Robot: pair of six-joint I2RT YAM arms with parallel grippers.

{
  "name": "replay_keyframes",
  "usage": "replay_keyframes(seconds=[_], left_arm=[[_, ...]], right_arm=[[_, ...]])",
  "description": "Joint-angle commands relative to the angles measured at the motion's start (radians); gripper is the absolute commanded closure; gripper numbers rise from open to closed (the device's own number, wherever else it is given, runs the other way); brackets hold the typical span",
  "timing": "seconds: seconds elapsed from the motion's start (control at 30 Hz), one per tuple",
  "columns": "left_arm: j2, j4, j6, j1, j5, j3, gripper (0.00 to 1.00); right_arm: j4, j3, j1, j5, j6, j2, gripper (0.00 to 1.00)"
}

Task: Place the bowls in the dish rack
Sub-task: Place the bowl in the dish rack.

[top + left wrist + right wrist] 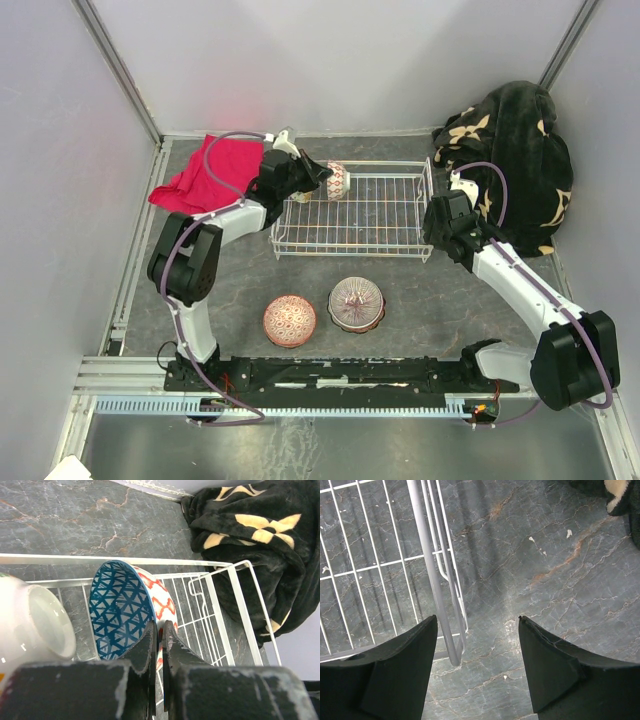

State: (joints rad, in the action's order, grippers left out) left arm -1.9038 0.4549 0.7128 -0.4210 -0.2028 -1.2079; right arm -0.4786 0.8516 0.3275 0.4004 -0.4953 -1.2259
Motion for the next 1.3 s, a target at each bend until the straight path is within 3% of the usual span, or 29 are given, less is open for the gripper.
replay_keyframes(seconds=[0.0, 0.77, 1.03, 1.27], left_arm=[[0.009, -0.174, -0.132, 0.038, 0.14, 0.048, 0.97], [0.062, -0.224, -0.154, 0.06, 0.198, 0.084, 0.97], [0.098, -0.225, -0.149, 0.059, 0.175, 0.076, 0.87], [0.136, -0.242, -0.162, 0.058, 0.162, 0.035, 0.65]], right_arm=[[0.031, 0.041, 0.006, 0.0, 0.003, 0.012, 0.27], [0.034, 0.035, 0.008, -0.003, 0.001, 0.007, 0.27], [0.035, 0.037, 0.009, -0.006, 0.001, 0.005, 0.27], [0.035, 0.037, 0.01, -0.008, 0.001, 0.001, 0.27]])
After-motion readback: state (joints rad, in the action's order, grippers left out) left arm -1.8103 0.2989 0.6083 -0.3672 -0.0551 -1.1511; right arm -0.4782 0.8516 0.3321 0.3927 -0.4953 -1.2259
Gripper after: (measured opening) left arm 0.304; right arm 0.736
